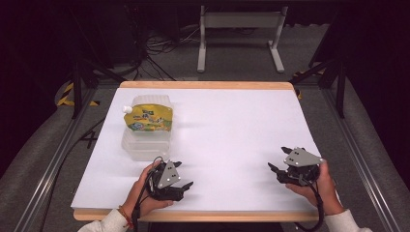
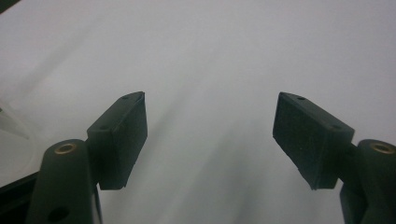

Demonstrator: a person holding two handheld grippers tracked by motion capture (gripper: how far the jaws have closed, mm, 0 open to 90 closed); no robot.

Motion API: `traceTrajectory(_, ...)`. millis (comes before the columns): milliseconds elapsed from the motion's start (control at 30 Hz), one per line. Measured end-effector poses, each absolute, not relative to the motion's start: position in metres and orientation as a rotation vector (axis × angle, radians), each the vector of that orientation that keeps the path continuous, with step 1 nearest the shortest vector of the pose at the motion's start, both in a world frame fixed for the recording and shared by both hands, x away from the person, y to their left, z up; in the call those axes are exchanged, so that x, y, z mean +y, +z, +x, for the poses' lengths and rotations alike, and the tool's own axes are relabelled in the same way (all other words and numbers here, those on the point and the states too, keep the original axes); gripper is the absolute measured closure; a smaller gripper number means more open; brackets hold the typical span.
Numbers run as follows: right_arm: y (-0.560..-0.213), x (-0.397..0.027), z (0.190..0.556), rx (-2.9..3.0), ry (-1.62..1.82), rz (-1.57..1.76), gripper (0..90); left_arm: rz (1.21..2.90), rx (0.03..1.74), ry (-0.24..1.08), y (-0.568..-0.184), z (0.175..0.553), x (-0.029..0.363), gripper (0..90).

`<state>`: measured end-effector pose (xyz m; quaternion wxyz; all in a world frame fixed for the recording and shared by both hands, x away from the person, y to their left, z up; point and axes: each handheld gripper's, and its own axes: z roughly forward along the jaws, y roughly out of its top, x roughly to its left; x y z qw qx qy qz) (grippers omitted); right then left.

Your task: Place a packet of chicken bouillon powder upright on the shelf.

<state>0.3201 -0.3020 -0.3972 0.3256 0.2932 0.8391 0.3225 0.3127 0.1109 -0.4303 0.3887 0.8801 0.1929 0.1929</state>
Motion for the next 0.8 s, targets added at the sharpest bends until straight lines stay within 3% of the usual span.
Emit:
traceTrajectory(367, -0.417, -0.341, 0.303, 2.145, 0.826, 0.897, 20.8, 2.246, 0.472, 0.461, -0.435, 0.31, 0.111, 21.7)
traceTrajectory(800, -0.431, -0.367, 0.281, 2.081, 0.842, 1.024, 18.7, 2.243, 0.457, 0.424, -0.436, 0.306, 0.112, 16.5)
